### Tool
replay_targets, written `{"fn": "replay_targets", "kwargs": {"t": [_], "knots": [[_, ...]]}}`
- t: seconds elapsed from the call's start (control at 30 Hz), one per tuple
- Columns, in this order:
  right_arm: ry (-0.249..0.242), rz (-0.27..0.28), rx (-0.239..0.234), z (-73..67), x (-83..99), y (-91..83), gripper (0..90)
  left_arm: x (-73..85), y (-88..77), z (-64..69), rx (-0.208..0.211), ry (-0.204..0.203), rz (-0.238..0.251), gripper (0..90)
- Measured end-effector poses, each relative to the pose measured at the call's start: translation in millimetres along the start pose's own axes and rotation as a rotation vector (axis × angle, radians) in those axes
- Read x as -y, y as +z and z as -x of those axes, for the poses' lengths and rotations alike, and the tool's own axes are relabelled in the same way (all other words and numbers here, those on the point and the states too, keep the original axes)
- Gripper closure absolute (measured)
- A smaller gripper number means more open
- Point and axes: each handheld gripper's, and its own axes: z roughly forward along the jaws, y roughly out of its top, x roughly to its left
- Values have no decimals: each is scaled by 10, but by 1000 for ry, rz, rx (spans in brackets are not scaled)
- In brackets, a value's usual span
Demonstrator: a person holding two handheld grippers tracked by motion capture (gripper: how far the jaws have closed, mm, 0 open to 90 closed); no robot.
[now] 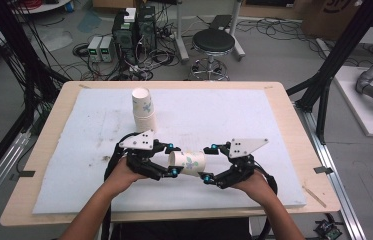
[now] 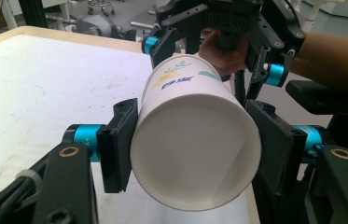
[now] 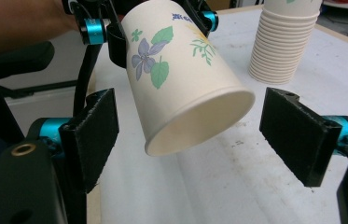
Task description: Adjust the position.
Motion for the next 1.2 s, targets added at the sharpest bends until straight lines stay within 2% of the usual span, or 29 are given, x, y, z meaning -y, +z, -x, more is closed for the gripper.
{"fn": "replay_targets", "kwargs": {"t": [0.13, 0.27, 0.37, 0.77, 1.2], "knots": [[6, 12, -2, 4, 55, -14, 201, 20, -9, 14, -1, 14, 15, 371], [10, 31, -2, 11, 92, -45, 202, 46, -24, 42, -1, 18, 67, 372], [11, 37, -7, 13, 110, -56, 202, 76, -17, 38, 3, 16, 68, 371], [5, 53, -46, 1, 131, -54, 205, 75, -40, 59, 49, 24, 142, 371], [2, 82, -114, -11, 117, 11, 227, 68, 9, 91, 106, 29, 168, 371]]}}
